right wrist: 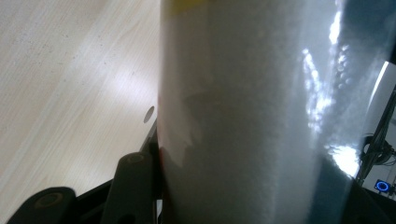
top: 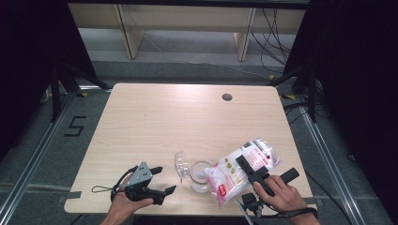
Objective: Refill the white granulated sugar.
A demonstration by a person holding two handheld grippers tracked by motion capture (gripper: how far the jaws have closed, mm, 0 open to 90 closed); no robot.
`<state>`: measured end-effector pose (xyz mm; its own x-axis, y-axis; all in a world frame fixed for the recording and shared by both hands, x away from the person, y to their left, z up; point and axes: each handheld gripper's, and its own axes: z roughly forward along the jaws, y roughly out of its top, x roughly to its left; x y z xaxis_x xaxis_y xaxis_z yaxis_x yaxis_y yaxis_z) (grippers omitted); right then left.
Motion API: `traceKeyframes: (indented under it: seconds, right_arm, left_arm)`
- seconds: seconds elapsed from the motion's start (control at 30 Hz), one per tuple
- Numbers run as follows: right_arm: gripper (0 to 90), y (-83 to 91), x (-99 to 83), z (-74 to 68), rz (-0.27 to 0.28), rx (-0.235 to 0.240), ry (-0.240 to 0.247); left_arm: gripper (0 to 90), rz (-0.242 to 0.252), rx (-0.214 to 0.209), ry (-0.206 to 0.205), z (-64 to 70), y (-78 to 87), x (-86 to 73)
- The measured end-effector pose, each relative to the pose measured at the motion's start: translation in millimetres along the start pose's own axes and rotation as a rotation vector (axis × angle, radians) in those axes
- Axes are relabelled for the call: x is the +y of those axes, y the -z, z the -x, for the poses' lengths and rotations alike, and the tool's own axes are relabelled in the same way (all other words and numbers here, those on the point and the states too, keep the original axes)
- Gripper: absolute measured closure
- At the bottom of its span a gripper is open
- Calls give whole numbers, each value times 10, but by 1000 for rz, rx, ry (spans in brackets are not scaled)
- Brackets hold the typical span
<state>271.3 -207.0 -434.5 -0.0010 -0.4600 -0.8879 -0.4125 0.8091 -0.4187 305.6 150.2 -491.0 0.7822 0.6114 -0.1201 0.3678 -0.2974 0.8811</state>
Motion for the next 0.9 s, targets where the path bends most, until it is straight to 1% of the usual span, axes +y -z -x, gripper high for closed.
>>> traceKeyframes:
  seconds: [0.03,0.07,0.13,0.17,0.2,0.23,0.27,0.3,0.33,0.37,0.4,0.47,0.5,0.7,0.73,0.8,0.87,0.9]
  right_arm:
    - [557,0,1,0,0,-1,-2]
    - [557,1,0,0,-1,2,-3]
    - [557,-1,3,-1,-2,4,-4]
    - [558,-3,5,1,0,5,0]
    - [558,-2,11,-12,-2,7,-21]
    - [558,-1,12,-11,-4,8,-21]
    - [558,1,9,-6,-6,9,-11]
    - [558,-11,10,9,5,2,10]
    - [558,2,8,-7,-7,0,-13]
    - [558,-7,13,3,6,-4,-9]
    - [558,-3,16,-1,0,0,-26]
    - [559,-2,18,-12,1,-5,-31]
    - [559,-3,19,-12,3,-6,-30]
    - [560,-3,14,-11,9,-5,-27]
    - [560,-1,13,-9,7,2,-30]
    - [561,2,12,-16,1,2,-35]
    - [562,-3,6,-1,7,2,-12]
    - [563,-2,9,-8,5,2,-22]
  left_arm:
    - [160,0,-2,0,2,-1,-1]
    - [160,7,-3,9,9,-8,-2]
    - [160,1,-4,-5,-2,-4,0]
    - [160,-1,-6,-18,-10,-2,3]
    - [160,5,-7,-13,-9,-8,1]
    - [160,0,-7,-18,-16,-3,2]
    - [160,3,-6,-12,-13,-6,2]
    - [160,0,-7,-18,-17,-2,2]
    - [160,-1,-6,-17,-16,1,3]
    - [160,0,0,11,1,1,-2]
    - [160,-4,5,0,-2,7,3]
    - [160,-3,5,5,2,9,3]
    - [160,-9,9,-4,-3,13,3]
    - [160,-2,6,0,2,11,5]
    - [160,-7,10,-3,-2,12,5]
    - [160,-3,4,-2,2,9,5]
    - [160,-3,4,0,2,9,5]
    - [160,-3,4,-2,2,11,5]
